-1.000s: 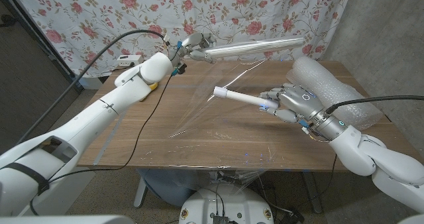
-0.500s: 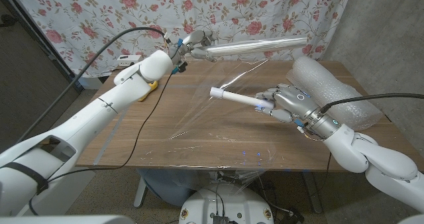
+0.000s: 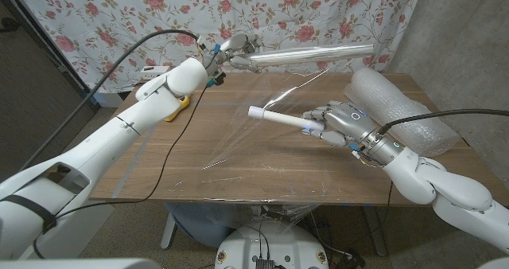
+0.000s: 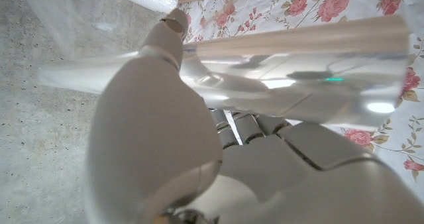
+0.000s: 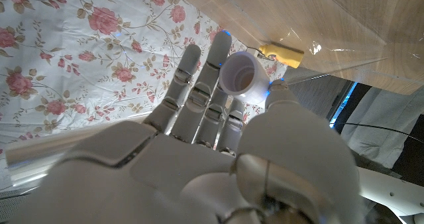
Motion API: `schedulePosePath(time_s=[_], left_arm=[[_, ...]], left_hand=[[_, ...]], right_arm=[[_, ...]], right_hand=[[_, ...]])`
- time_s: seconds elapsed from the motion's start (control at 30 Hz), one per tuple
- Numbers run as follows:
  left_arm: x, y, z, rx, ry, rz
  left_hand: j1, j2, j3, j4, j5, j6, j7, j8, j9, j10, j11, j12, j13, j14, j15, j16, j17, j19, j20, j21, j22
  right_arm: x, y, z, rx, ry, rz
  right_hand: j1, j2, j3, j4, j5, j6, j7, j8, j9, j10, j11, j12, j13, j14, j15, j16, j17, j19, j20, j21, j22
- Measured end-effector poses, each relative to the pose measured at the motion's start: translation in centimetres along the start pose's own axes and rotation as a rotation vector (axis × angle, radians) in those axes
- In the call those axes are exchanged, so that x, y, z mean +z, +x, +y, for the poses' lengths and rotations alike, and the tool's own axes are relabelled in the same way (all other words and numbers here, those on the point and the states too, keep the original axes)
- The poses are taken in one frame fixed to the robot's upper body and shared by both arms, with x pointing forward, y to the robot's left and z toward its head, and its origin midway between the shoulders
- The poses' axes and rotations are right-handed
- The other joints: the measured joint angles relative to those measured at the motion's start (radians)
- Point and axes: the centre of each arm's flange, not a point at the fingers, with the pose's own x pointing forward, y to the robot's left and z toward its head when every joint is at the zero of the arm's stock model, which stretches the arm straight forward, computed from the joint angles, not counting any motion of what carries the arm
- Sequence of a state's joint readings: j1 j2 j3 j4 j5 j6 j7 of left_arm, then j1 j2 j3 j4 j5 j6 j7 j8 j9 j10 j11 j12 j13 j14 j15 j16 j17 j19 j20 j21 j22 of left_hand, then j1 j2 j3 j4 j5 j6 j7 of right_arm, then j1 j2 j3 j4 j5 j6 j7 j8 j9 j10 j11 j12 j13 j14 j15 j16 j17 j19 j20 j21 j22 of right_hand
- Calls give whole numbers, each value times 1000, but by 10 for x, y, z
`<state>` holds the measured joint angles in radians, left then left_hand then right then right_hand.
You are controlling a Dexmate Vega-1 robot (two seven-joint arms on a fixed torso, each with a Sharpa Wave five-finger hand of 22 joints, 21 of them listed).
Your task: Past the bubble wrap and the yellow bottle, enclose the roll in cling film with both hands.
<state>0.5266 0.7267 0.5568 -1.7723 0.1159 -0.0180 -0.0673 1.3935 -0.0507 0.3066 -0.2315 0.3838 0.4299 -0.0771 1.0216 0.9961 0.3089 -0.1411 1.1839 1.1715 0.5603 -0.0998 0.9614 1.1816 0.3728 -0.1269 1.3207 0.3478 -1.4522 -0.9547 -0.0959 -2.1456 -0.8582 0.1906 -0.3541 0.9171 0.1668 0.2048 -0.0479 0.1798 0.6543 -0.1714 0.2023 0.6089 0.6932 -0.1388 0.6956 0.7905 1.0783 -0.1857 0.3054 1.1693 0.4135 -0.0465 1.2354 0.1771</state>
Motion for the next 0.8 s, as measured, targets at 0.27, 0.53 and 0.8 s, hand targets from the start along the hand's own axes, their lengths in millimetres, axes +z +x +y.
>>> schedulePosePath(time_s=[0.27,0.53,0.8], left_arm=[[6,-2,1,2,-13,-14],[13,-4,1,1,-22,-31],[16,-4,0,-4,-23,-39]], left_hand=[[0,0,0,0,-1,-5,2,9,-3,0,0,0,0,0,0,0,0,0,0,0,-10],[0,0,0,0,-1,-9,2,20,-9,0,0,0,0,0,0,0,0,-9,2,8,-22],[0,0,2,-2,-8,-12,2,30,-9,0,0,0,0,0,0,0,0,-9,2,16,-32]], right_arm=[[1,5,4,1,10,-12],[1,10,8,0,21,-24],[3,13,11,-5,31,-36]], right_hand=[[-7,-6,0,0,0,11,0,-2,-3,7,4,1,6,0,0,0,0,0,0,0,0],[-8,-7,68,9,2,11,0,-2,-5,7,4,0,6,5,-2,0,4,0,0,0,0],[-10,-5,68,9,2,11,0,-2,-5,11,8,-1,6,5,-1,0,3,0,0,0,0]])
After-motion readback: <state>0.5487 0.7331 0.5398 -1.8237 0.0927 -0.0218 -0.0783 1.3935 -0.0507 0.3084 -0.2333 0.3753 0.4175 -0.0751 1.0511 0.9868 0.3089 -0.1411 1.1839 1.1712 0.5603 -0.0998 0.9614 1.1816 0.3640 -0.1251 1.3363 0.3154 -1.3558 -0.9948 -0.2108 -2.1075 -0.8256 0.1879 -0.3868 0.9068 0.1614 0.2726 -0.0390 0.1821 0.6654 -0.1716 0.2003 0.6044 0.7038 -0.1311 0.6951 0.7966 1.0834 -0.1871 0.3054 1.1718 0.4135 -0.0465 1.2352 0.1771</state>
